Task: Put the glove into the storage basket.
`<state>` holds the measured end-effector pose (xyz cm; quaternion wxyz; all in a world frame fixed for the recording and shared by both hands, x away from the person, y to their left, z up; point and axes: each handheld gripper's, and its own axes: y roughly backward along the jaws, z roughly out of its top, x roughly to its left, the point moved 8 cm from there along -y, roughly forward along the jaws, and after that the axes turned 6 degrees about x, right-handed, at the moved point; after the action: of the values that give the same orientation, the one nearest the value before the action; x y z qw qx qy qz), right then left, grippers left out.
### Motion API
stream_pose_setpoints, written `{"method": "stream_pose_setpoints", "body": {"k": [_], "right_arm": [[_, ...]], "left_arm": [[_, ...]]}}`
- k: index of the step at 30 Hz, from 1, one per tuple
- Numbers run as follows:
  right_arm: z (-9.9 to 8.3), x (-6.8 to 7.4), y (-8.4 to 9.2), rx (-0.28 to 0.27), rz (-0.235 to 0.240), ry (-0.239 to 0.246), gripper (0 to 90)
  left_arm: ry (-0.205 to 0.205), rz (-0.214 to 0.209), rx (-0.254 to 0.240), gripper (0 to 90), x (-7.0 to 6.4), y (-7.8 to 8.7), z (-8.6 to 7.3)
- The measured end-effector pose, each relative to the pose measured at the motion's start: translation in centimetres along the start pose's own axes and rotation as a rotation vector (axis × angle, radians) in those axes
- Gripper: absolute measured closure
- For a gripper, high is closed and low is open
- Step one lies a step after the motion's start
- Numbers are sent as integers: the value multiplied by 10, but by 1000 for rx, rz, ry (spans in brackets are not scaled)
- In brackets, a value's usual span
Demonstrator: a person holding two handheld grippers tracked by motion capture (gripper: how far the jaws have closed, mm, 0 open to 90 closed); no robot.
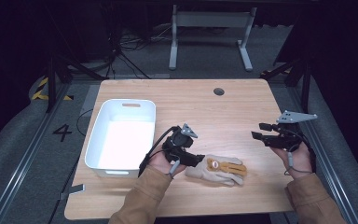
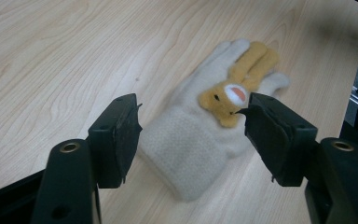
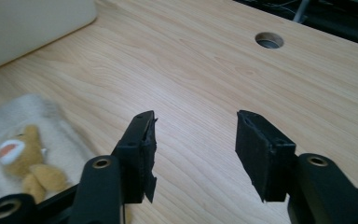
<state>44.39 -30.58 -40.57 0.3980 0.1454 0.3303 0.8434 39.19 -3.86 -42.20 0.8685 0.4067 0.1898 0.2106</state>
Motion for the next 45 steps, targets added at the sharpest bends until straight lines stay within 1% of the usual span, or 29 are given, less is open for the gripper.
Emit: {"method": "stream_pose_setpoints", "body": {"k": [1,2,3,5,6,10,12,13,14,15,16,17,18,20,21,23,24,25,26,29,31,33,34,35,36,37,41,42,45], "right_arm": [[0,0,0,0,0,0,488],[-1,-3,1,0,-9,-7,491],[-4,-9,1,-1,-27,-25,487],[-5,-11,1,1,-30,-29,482],[-7,-15,0,3,-44,-37,474],[-11,-21,-2,6,-43,-54,470],[-12,-24,-1,5,-40,-61,474],[-13,-25,-1,6,-39,-65,472],[-14,-27,-1,3,-43,-64,467],[-15,-28,0,2,-43,-68,460],[-15,-30,0,0,-40,-74,449],[-16,-31,0,1,-37,-77,442],[-16,-32,0,-1,-35,-79,441],[-18,-32,-1,1,-17,-80,420],[-19,-32,-1,5,-8,-79,408],[-20,-32,-2,5,8,-75,384],[-19,-32,-2,0,14,-77,375],[-19,-31,-3,-4,23,-76,371],[-19,-31,-3,-6,31,-75,369],[-18,-29,-2,-14,40,-67,364],[-18,-28,-2,-18,46,-61,364],[-18,-27,-3,-19,50,-58,365],[-18,-27,-3,-17,51,-56,367],[-18,-27,-3,-17,51,-56,367],[-18,-27,-3,-16,53,-54,367],[-18,-26,-3,-18,56,-54,368],[-18,-26,-3,-22,60,-53,369],[-18,-26,-3,-20,62,-54,369],[-19,-24,-6,-15,81,-57,371]], "left_arm": [[0,0,0,338,0,0,0],[-2,-1,0,338,0,0,0],[-7,-4,-3,328,0,-1,1],[-10,-7,-7,318,0,-2,1],[-17,-12,-8,310,-1,-3,1],[-29,-24,-7,287,-4,-9,1],[-44,-34,-10,274,-7,-12,1],[-61,-37,-5,270,-7,-12,0],[-65,-40,-8,265,-9,-13,1],[-81,-42,-5,260,-9,-14,0],[-81,-42,-5,256,-9,-14,0],[-85,-47,-9,252,-10,-15,1],[-105,-62,-6,247,-12,-17,0],[-128,-66,-11,241,-12,-20,-1],[-135,-77,-19,237,-13,-21,-1],[-168,-96,-38,230,-15,-23,-2],[-179,-113,-50,223,-16,-25,-2],[-179,-113,-50,208,-16,-25,-2],[-198,-133,-55,191,-16,-29,-4],[-226,-155,-59,127,-17,-36,-6],[-243,-161,-66,72,-16,-40,-7],[-246,-169,-67,31,-16,-42,-8],[-260,-181,-68,8,-15,-48,-10],[-260,-181,-68,0,-15,-48,-10],[-266,-188,-61,0,-15,-49,-12],[-280,-191,-70,0,-14,-52,-13],[-282,-196,-81,0,-13,-54,-13],[-286,-186,-75,0,-11,-56,-14],[-277,-186,-62,0,-8,-64,-18]]}}
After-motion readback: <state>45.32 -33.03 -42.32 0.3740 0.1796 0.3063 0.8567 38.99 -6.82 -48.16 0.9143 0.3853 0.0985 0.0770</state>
